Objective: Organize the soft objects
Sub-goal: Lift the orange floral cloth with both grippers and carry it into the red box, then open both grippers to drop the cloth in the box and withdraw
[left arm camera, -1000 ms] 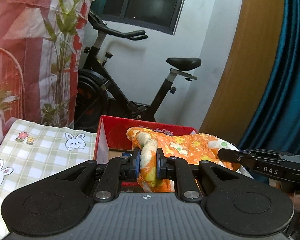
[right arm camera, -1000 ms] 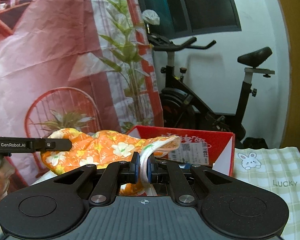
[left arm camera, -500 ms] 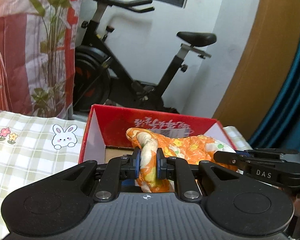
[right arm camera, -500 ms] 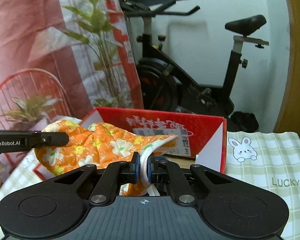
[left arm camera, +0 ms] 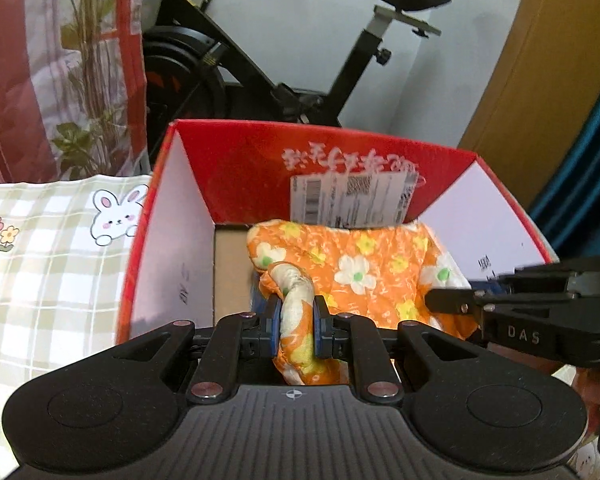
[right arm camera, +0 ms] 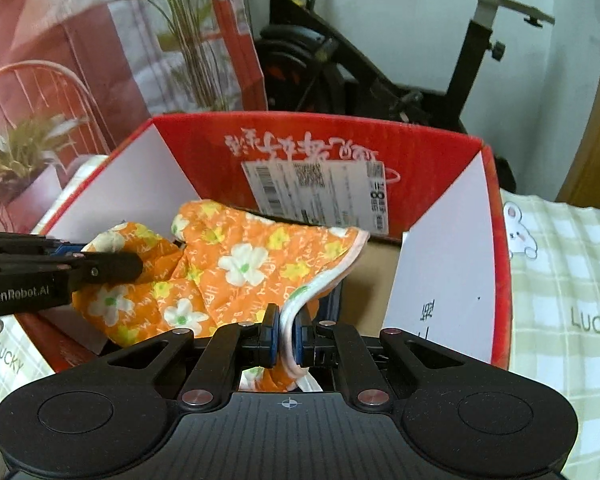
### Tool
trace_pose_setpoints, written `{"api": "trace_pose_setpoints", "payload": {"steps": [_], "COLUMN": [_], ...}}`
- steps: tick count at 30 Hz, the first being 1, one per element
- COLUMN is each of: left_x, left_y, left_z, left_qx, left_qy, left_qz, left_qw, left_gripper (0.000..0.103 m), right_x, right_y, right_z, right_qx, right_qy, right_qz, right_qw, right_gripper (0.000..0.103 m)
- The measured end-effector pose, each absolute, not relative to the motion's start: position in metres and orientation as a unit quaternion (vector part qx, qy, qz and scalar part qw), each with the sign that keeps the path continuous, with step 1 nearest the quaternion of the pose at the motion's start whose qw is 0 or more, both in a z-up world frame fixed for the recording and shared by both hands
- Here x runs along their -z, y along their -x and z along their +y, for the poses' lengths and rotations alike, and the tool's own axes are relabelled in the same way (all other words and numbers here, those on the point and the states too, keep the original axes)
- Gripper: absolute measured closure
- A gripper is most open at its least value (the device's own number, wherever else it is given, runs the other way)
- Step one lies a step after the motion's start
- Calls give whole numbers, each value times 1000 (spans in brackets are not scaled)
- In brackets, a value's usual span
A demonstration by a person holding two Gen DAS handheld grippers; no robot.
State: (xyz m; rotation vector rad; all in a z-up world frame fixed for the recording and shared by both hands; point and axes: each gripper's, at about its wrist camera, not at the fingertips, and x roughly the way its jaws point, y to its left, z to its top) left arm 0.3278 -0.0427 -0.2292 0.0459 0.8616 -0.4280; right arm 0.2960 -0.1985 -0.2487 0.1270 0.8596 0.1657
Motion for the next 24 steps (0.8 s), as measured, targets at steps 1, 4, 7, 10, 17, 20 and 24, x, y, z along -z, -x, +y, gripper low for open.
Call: {"api": "trace_pose_setpoints", "payload": {"steps": [1,4,7,10,17,20,24], "left_x": [229,228,224,218,191,178,166], "left_y": [-327,-326,-323,-319,-297,-283,-267], "left_z": [-44,-44,-44,-42,-38,-35,-29], "left_qx": [207,213,217,220,227,231,234], "left_qy": [-26,-28,-32,-35,-38,-36,-15], "left_qz": [415,416,411,402,367,347,330], "left_qw": [886,884,885,888,901,908,914], "left_gripper": [87,86,79,58,27,10,8], "right_x": [249,249,245,237,208,193,177], "right_y": [-296,-296,-291,-284,-256,-241,-220], "right_z": [-197,-196,-198,-198,-199,-199,-201], "right_qx": [-79,-70,-60,-57,-64,-68,-69], "right_qy": [-57,-53,-46,-41,-37,-39,-49], "right_qz": [417,419,410,390,340,314,280], "right_qw": [904,904,909,918,938,946,956], "right_gripper": [96,95,88,78,39,16,0]}}
